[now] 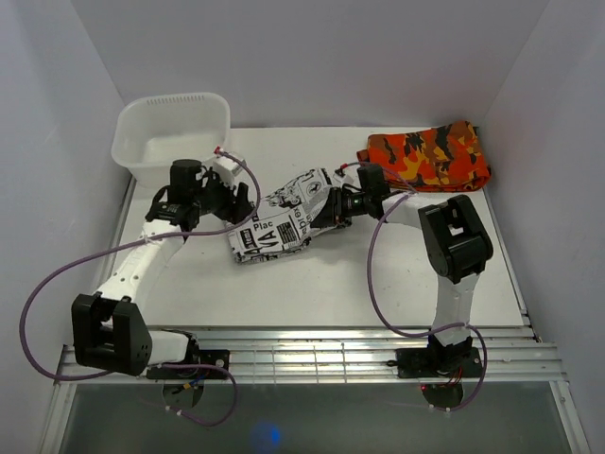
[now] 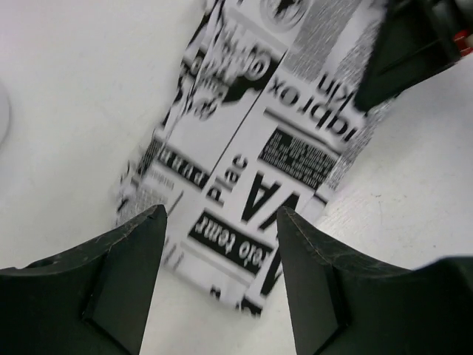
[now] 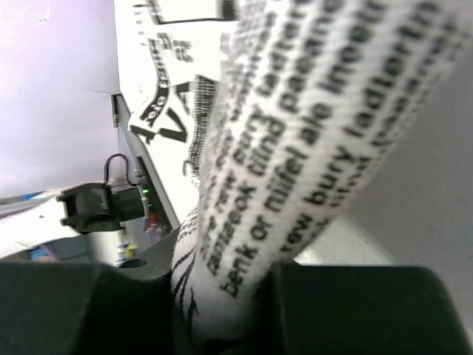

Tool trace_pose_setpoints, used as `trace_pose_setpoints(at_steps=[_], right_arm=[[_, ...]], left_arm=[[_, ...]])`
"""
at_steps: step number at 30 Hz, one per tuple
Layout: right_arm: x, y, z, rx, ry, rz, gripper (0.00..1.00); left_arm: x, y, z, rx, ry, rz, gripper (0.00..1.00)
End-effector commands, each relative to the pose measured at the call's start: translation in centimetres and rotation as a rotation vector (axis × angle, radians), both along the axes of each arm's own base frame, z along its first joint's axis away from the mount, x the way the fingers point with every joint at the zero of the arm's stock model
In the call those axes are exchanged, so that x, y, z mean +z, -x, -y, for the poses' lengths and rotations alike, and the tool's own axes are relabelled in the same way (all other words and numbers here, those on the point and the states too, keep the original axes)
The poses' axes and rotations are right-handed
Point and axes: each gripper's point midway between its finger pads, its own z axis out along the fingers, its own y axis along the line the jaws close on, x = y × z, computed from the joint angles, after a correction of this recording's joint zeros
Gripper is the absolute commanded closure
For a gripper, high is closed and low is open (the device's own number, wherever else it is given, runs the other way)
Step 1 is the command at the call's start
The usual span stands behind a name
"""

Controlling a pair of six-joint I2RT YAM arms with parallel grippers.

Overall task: Fold and stack the trousers
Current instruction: Neatly place the folded trousers to the corner

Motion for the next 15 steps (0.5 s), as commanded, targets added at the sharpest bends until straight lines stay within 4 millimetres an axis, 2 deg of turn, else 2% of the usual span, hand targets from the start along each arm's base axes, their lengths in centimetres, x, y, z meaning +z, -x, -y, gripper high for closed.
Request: trace_pose_setpoints(at_steps=[1, 2, 3, 4, 5, 6, 8, 9, 11, 12, 13, 15], right_arm=[[5.6, -3.0, 1.0, 0.048, 0.065, 0.343, 0.92], [5.9, -2.9, 1.4, 0.070, 0.090, 0.393, 0.92], [5.5, -2.8, 1.9, 0.068, 0.127, 0.388, 0.92], [5.4, -2.8, 2.2, 0.071, 0.144, 0.396, 0.92], [5.4, -2.7, 2.5, 0.074, 0.154, 0.401, 0.92], [5.1, -2.6, 2.8, 0.079, 0.167, 0.406, 0.92], [4.8, -2.3, 3.3, 0.079, 0.179, 0.390, 0.92], [4.6, -2.3, 3.5, 0.079, 0.185, 0.387, 0.92], [4.6, -2.4, 3.7, 0.085, 0.193, 0.391, 0.92], [4.7, -2.5, 3.8, 0.085, 0.193, 0.398, 0.92], [4.6, -2.7, 3.9, 0.092, 0.201, 0.408, 0.92], [4.4, -3.1, 4.1, 0.103, 0.224, 0.408, 0.92]], left_arm=[[-5.3, 4.0, -2.5, 0.086, 0.085, -0.435, 0.28], [-5.9, 3.6, -4.1, 0.172, 0.149, -0.512, 0.28], [-7.3, 3.4, -4.6, 0.212, 0.190, -0.599, 0.28], [-8.0, 3.4, -4.9, 0.236, 0.232, -0.656, 0.27], [-7.9, 3.3, -5.5, 0.286, 0.346, -0.740, 0.27], [-8.8, 2.8, -5.6, 0.308, 0.387, -0.777, 0.21], [-9.2, 3.1, -5.2, 0.306, 0.482, -0.823, 0.16], [-9.2, 2.4, -5.0, 0.322, 0.515, -0.803, 0.14], [-10.5, 2.7, -4.9, 0.353, 0.553, -0.830, 0.08], [-10.6, 1.9, -4.6, 0.366, 0.585, -0.817, 0.06], [-11.8, 1.8, -4.5, 0.384, 0.587, -0.850, 0.03], [-12.6, 0.8, -3.6, 0.382, 0.580, -0.843, 0.03]])
